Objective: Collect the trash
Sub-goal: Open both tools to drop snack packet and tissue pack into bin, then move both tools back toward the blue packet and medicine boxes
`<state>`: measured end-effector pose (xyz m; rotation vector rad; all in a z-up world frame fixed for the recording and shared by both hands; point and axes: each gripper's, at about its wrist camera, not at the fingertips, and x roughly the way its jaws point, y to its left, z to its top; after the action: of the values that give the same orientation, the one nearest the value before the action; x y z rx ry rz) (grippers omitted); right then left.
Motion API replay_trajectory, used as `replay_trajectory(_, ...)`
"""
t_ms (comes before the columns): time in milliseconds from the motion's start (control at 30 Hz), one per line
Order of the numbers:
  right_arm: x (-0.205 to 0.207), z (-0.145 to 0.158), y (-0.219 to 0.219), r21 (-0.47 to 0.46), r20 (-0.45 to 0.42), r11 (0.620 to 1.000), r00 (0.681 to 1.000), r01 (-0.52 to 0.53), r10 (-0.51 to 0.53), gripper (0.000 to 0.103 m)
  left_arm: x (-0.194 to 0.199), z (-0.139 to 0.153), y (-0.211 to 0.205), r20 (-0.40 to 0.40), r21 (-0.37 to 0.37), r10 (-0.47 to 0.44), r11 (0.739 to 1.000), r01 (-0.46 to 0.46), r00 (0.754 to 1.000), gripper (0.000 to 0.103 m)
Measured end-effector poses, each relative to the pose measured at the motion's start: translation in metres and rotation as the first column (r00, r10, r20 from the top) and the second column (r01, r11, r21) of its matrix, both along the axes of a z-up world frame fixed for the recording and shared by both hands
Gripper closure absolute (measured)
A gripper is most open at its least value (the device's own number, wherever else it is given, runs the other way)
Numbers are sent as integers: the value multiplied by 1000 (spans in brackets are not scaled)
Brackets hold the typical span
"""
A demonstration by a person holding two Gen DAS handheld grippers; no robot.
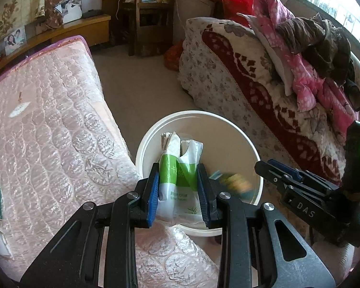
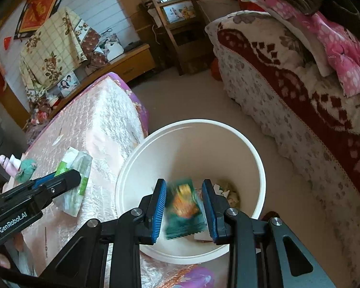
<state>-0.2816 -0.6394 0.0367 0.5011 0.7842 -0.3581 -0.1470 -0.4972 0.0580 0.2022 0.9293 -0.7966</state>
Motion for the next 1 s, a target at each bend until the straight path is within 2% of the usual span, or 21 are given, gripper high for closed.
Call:
replay_trajectory(33, 0, -1, -1, 4, -3, 1000, 1000, 3, -3, 70, 0, 0, 0, -2, -4, 1, 1000, -1, 1000, 73)
replay_trajectory(67, 0, -1, -1, 9, -2, 1000, 1000, 5, -5, 59, 1, -1, 1, -6, -9, 1, 1000, -1, 1000, 68)
replay_trajectory(100, -1, -1, -2, 10, 1, 1000, 1000, 8, -8, 56, 1, -1, 1, -10, -12, 2, 1000, -2, 1000, 65)
replay_trajectory(167, -2, 1, -2, 10, 7, 1000, 1000, 10, -10, 56, 2, -1, 3, -13, -15, 6, 1000, -6, 1000, 59)
replay_trajectory(433, -2, -1, -1, 15, 1, 1000, 1000, 8, -8, 56, 1, 2, 13, -16, -26, 10, 1000, -11, 1000, 51)
replay_trajectory(733, -2, -1, 1, 10, 2, 1000, 1000, 4, -4, 56, -2, 9, 26, 6, -27, 36, 999, -36, 999, 50)
replay_trajectory(1000, 1, 4, 14, -47, 11, 999, 1000, -24, 24, 56, -4, 19, 47, 47, -28, 71, 997, -70, 996, 50)
